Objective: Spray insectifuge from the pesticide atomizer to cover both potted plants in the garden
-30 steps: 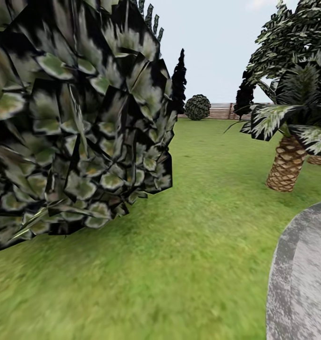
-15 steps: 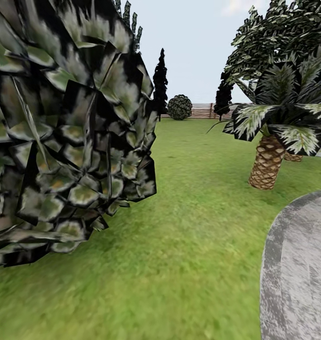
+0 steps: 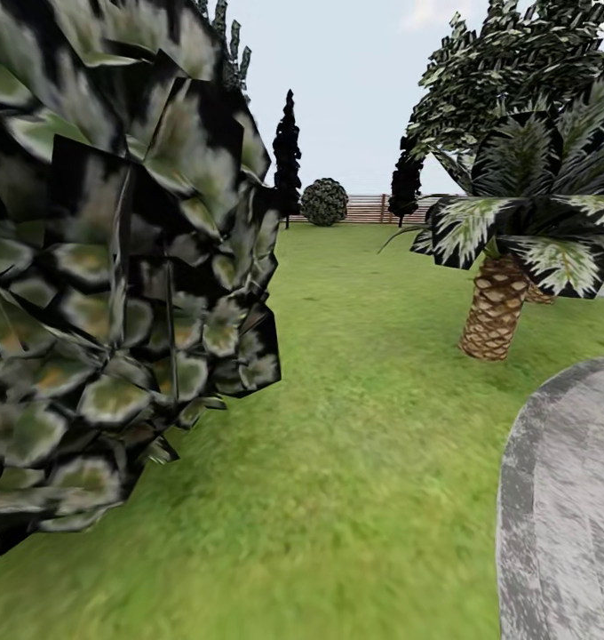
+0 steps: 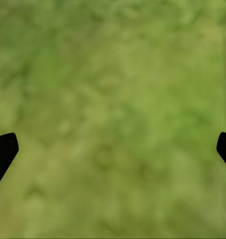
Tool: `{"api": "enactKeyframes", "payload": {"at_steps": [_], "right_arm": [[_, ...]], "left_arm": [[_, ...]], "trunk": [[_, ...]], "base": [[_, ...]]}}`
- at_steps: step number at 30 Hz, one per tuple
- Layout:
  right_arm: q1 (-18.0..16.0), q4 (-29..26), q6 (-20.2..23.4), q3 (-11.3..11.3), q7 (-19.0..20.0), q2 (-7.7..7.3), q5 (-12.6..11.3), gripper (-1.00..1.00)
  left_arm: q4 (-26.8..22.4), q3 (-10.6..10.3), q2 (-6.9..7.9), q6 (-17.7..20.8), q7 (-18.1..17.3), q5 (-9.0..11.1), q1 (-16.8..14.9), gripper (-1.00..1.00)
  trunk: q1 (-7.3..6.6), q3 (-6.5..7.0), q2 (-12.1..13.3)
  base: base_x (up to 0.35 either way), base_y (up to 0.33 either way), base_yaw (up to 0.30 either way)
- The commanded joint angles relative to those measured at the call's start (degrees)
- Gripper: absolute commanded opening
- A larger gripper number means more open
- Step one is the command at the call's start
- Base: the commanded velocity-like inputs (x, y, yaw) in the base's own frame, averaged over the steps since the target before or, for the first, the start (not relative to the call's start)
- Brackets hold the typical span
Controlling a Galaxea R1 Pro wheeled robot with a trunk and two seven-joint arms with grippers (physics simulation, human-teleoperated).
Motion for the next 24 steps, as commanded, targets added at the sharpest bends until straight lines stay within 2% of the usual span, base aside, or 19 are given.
{"api": "enactKeyframes", "payload": {"at_steps": [1, 24], "right_arm": [[0.0, 0.1, -0.2, 0.0, 0.0, 0.00, 0.0, 1.00], [0.0, 0.1, -0.2, 0.0, 0.0, 0.00, 0.0, 1.00]], "left_arm": [[0.0, 0.1, 0.00, -0.2, -0.1, 0.1, 0.0, 1.00], [0.0, 0.1, 0.00, -0.2, -0.1, 0.1, 0.0, 1.00]], "trunk": [[0.02, -0.06, 0.0], [0.02, -0.06, 0.0]], "base": [[0.338, 0.000, -0.258], [0.338, 0.000, -0.267]]}}
